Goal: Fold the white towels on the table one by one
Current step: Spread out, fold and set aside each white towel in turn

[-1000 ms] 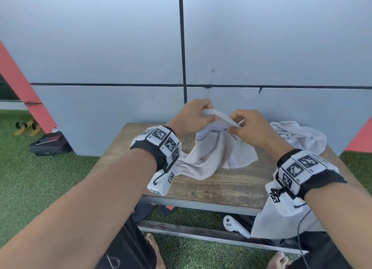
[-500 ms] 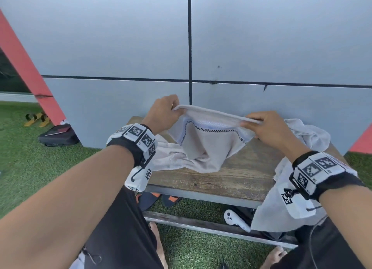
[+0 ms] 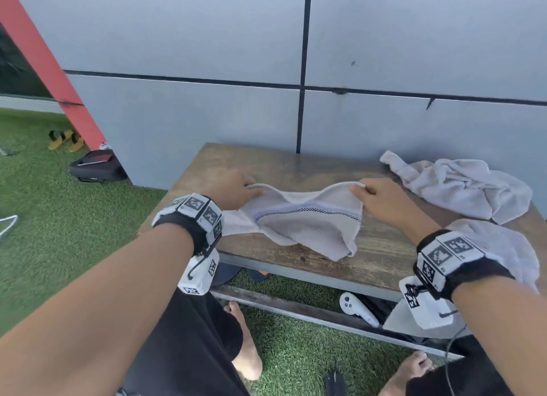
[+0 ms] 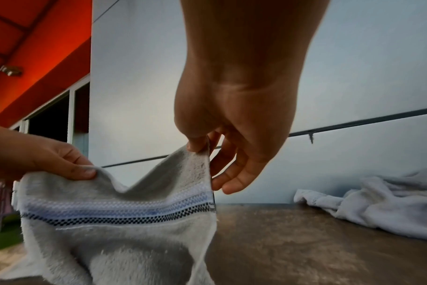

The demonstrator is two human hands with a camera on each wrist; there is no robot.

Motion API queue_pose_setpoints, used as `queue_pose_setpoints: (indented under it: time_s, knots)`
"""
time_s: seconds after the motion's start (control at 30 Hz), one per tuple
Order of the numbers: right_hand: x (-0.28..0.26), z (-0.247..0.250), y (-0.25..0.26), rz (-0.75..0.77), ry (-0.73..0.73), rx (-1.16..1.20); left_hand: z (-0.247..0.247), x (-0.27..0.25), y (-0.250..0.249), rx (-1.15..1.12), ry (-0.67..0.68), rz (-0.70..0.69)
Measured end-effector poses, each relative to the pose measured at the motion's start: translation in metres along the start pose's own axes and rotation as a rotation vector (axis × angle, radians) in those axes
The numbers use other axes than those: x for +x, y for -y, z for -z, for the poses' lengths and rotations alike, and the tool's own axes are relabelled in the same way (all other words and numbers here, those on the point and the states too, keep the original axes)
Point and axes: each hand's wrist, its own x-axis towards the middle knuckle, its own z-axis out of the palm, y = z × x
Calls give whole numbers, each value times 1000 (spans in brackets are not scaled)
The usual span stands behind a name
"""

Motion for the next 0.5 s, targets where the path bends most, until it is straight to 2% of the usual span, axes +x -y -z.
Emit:
queue_pose_setpoints:
  time_s: [0.13, 0.23, 0.33, 0.4, 0.5]
  knots:
    - [14, -24, 5, 13, 133, -143, -24, 17, 14, 24, 128, 66]
    - [27, -44, 2, -35, 245, -105, -38, 30, 21, 6, 150, 125]
    - [32, -65, -3, -61, 374, -40, -52, 38, 25, -4, 166, 123]
    - [34, -78, -3, -45, 443, -30, -66, 44, 26, 16, 258, 81]
    - [44, -94, -2, -13, 472, -9, -87, 57, 24, -52, 218, 9]
